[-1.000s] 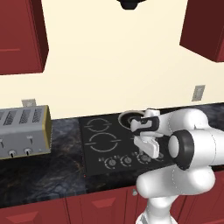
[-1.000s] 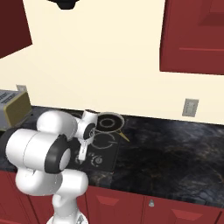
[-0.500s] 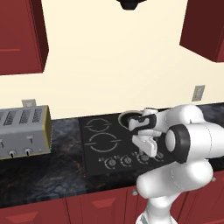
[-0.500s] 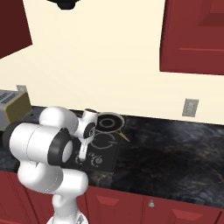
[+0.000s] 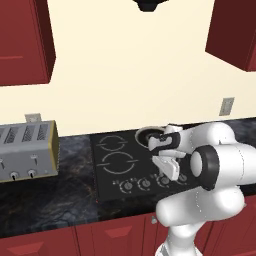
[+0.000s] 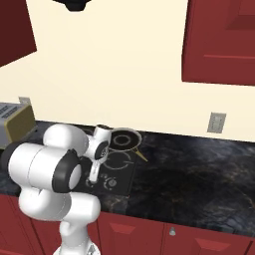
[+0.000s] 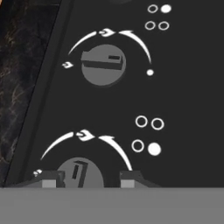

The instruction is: Turn off the rear right burner of the stove.

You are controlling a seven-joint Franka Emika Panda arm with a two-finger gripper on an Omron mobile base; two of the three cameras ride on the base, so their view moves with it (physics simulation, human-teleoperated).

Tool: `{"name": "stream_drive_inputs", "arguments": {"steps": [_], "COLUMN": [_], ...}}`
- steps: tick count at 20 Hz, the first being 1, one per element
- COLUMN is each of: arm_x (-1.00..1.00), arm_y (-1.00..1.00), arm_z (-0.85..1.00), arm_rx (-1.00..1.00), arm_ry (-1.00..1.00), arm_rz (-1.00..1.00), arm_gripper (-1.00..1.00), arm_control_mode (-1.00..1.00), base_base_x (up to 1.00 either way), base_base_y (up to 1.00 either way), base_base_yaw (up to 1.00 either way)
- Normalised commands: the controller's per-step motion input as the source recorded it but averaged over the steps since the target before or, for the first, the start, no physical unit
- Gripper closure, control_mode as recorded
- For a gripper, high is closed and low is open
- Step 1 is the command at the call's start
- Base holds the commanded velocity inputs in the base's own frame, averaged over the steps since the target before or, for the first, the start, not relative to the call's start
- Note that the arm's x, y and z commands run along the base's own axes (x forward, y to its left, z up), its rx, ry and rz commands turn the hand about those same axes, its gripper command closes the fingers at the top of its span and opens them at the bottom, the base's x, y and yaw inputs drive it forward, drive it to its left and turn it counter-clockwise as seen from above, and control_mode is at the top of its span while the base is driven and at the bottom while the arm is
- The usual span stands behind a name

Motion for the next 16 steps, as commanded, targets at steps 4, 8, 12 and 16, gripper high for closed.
{"name": "stream_drive_inputs", "arguments": {"steps": [4,8,12,16], "arm_x": [-0.06,-0.10,-0.44,-0.39], "arm_y": [0.00,0.00,0.00,0.00], "arm_z": [-0.49,-0.41,-0.42,-0.38], "arm_rx": [0.00,0.00,0.06,0.02], "arm_ry": [-0.07,0.00,0.01,0.00], "arm_rz": [-0.12,-0.25,-0.28,-0.34], "arm_gripper": [1.00,1.00,1.00,1.00], "arm_control_mode": [-1.00,-1.00,-1.00,-1.00], "base_base_x": [0.00,0.00,0.00,0.00], "base_base_y": [0.00,0.00,0.00,0.00], "base_base_yaw": [0.00,0.00,0.00,0.00]}}
